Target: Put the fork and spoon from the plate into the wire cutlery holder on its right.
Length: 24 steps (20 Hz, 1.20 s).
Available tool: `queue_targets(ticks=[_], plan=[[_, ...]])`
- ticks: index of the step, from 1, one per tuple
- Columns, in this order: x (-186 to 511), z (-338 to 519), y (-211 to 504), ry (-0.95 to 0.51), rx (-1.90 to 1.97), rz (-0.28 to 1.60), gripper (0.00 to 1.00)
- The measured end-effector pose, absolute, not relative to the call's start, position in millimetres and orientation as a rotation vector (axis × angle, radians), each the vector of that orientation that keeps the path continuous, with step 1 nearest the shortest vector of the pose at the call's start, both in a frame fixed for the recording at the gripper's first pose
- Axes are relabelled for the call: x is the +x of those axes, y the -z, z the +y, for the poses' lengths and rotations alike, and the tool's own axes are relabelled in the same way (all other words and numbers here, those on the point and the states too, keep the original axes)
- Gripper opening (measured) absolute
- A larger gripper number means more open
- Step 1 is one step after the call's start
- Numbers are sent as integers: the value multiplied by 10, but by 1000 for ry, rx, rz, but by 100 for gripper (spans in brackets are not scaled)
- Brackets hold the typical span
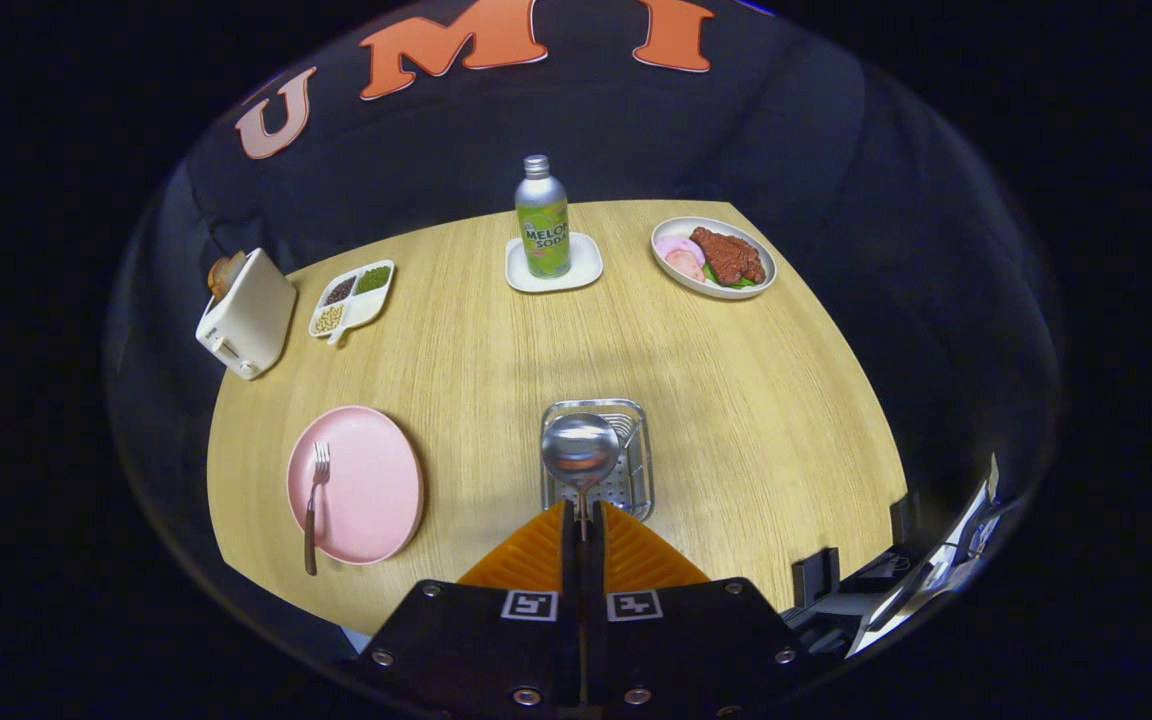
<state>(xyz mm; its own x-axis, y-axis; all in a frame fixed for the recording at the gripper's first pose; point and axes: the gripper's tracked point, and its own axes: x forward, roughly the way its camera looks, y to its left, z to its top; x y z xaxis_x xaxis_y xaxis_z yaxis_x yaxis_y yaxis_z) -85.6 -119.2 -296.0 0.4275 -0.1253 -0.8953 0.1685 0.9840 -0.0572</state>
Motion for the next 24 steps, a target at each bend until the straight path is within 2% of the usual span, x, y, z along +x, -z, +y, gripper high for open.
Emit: queue_targets(ticks=[10,17,20,24], plan=[[-706,-1331,3255,120,35,1187,6],[-534,-1295,3240,40,24,1152,7],[-412,-1247,3118,-6,31,1083,7],[-138,-1203,2745,-2,48,882,6]])
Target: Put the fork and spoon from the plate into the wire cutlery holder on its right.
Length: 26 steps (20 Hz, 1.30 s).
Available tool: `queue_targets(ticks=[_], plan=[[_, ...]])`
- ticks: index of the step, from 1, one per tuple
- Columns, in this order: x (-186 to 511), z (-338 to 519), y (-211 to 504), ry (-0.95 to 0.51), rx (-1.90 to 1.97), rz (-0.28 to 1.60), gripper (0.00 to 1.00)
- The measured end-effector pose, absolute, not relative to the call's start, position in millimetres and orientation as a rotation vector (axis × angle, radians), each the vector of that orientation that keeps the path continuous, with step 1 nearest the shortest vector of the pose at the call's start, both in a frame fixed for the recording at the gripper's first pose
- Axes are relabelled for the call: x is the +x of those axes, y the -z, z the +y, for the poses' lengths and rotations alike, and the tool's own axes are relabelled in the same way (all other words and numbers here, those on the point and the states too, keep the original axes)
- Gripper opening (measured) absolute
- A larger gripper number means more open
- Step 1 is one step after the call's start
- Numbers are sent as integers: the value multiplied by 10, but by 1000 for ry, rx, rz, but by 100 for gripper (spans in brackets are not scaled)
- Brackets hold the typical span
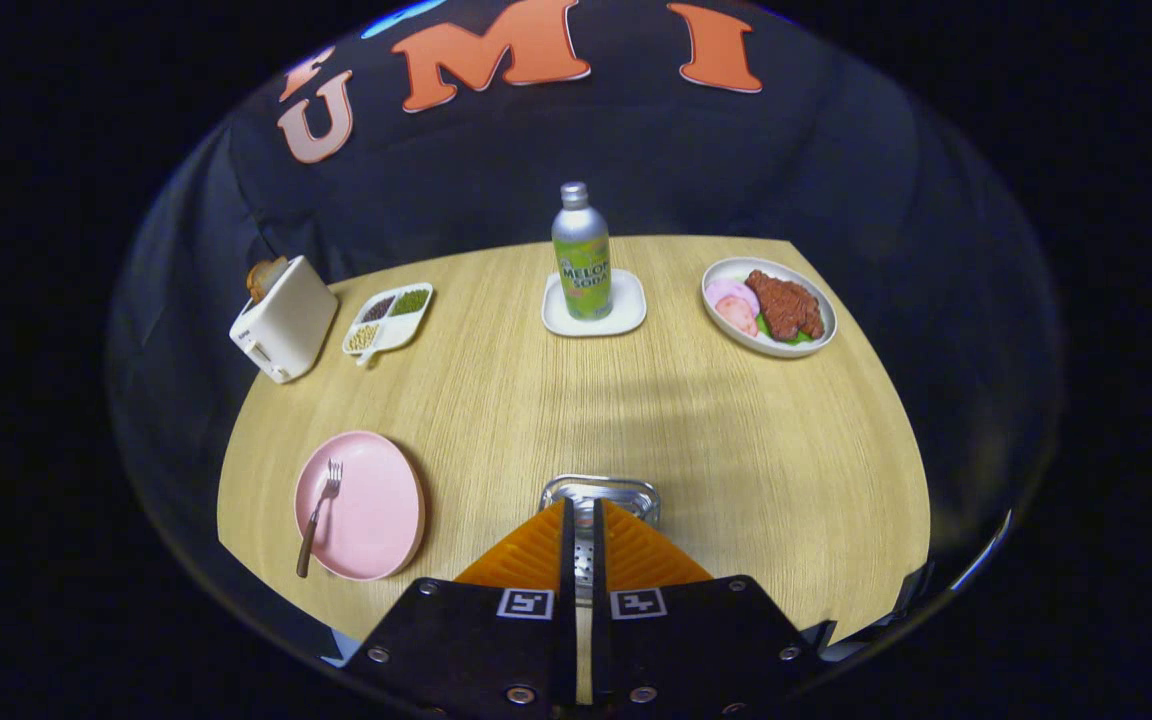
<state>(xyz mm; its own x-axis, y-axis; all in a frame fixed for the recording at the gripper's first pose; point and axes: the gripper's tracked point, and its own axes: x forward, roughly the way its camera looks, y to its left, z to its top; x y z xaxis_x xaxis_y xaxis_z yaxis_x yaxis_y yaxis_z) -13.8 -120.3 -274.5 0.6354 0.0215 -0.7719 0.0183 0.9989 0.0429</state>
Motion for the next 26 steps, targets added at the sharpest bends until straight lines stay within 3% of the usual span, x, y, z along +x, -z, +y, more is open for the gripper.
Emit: queue_targets(ticks=[2,6,9,13,21,26], plan=[[-48,-1164,2474,20,53,765,10],[17,-1061,2023,82,32,594,27],[34,-849,1743,107,22,489,50],[-4,-578,1370,138,4,356,72],[54,255,990,106,-7,191,91],[104,778,987,64,8,165,96]])
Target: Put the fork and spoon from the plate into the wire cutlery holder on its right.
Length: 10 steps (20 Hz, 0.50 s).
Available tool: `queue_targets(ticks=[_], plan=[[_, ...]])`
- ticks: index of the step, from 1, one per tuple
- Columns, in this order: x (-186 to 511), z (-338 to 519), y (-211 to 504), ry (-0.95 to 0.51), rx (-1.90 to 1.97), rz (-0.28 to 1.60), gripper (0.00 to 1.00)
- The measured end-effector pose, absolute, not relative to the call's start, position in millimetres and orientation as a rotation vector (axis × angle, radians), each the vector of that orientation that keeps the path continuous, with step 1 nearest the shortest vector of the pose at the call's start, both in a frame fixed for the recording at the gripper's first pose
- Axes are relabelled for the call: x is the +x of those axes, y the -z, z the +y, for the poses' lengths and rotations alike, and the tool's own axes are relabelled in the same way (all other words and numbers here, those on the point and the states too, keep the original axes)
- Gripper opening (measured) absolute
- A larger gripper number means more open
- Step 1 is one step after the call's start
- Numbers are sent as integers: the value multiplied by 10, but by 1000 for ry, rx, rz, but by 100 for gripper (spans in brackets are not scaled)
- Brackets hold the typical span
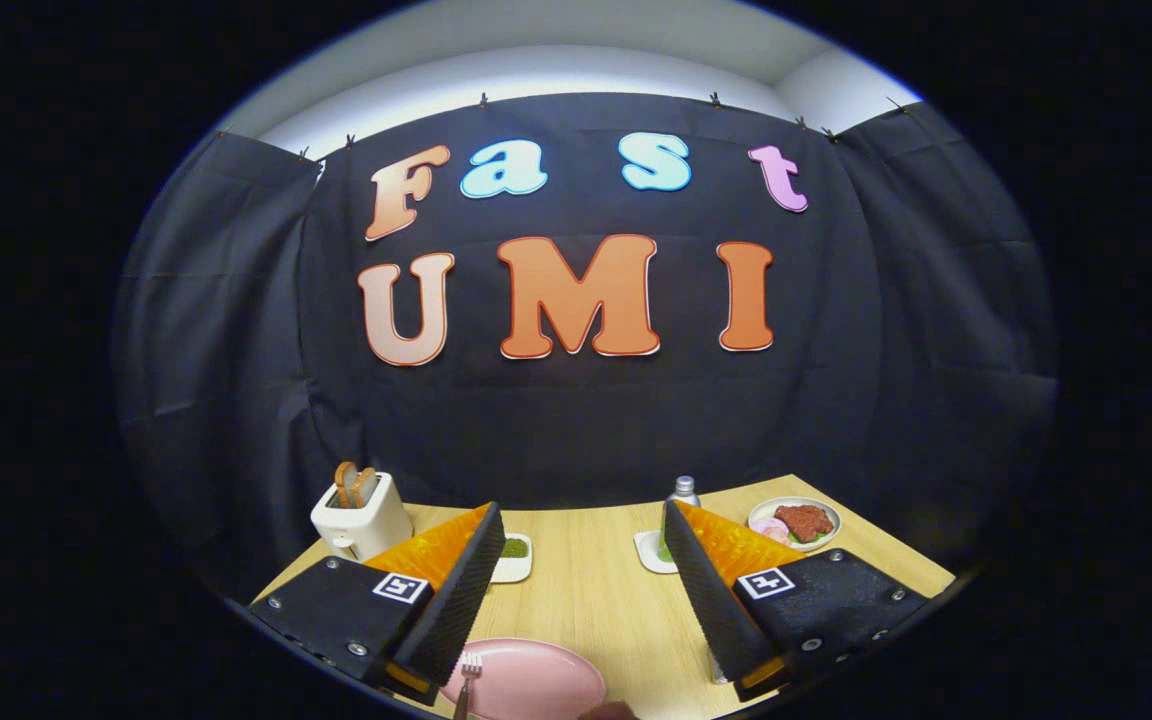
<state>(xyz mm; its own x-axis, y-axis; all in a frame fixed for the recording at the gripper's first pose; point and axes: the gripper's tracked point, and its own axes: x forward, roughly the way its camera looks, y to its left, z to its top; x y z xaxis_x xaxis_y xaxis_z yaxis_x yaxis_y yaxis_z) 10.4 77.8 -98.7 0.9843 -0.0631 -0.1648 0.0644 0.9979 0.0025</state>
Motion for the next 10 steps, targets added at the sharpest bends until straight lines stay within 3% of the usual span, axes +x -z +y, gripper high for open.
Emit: queue_targets(ticks=[7,10], plan=[[129,1291,1551,5,-17,281,97],[51,1447,2077,-25,-21,434,97]])
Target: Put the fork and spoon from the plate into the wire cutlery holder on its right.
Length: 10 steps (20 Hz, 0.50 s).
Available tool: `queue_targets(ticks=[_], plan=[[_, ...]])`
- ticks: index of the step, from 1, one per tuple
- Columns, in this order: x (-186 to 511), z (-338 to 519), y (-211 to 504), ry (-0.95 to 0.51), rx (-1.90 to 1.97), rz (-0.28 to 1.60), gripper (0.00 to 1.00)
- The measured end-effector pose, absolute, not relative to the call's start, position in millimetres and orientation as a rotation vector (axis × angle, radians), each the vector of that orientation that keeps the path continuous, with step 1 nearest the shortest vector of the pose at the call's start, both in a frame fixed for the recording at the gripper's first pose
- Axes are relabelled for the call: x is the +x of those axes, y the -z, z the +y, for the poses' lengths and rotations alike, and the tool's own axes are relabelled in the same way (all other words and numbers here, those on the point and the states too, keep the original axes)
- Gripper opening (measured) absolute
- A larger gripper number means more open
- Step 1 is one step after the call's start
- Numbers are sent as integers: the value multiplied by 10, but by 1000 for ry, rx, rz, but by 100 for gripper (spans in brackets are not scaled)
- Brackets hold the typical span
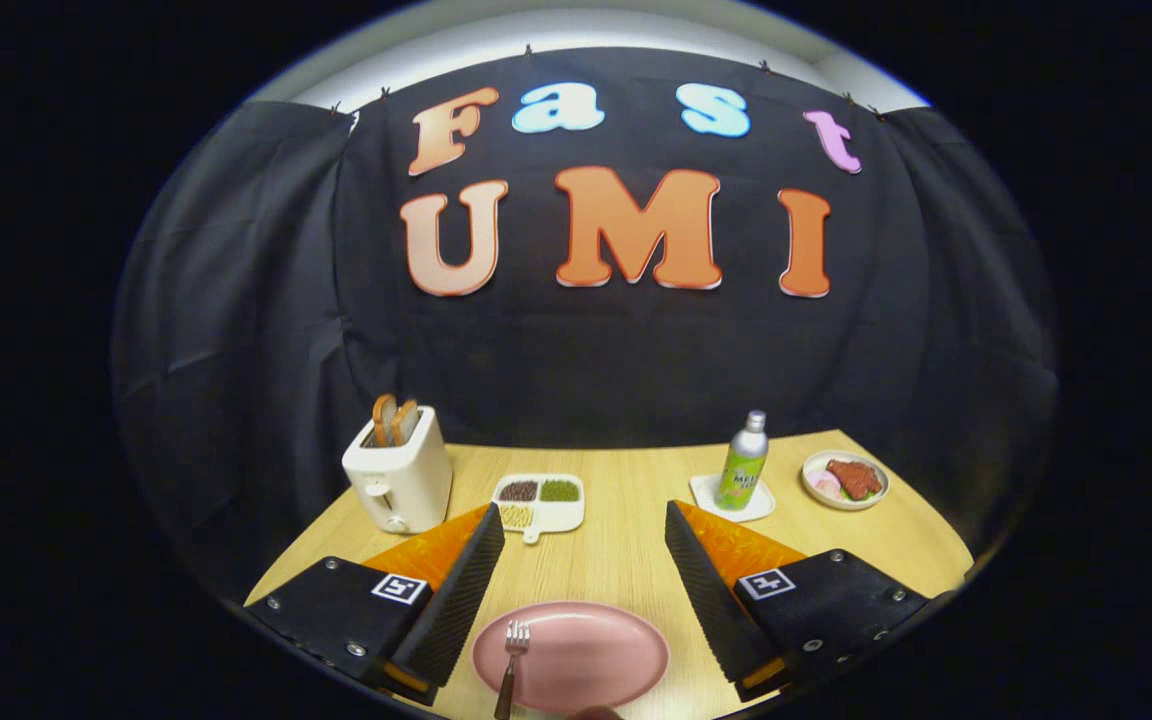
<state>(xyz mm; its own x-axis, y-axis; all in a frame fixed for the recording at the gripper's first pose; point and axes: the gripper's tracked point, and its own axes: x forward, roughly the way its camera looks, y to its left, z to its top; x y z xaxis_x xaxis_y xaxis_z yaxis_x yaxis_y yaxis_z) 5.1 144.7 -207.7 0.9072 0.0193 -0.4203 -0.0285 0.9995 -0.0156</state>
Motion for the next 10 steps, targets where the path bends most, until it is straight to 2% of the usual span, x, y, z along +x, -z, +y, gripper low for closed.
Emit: queue_targets(ticks=[6,10], plan=[[-255,1696,3020,-92,-25,753,96],[-529,1848,3546,-133,5,955,87]])
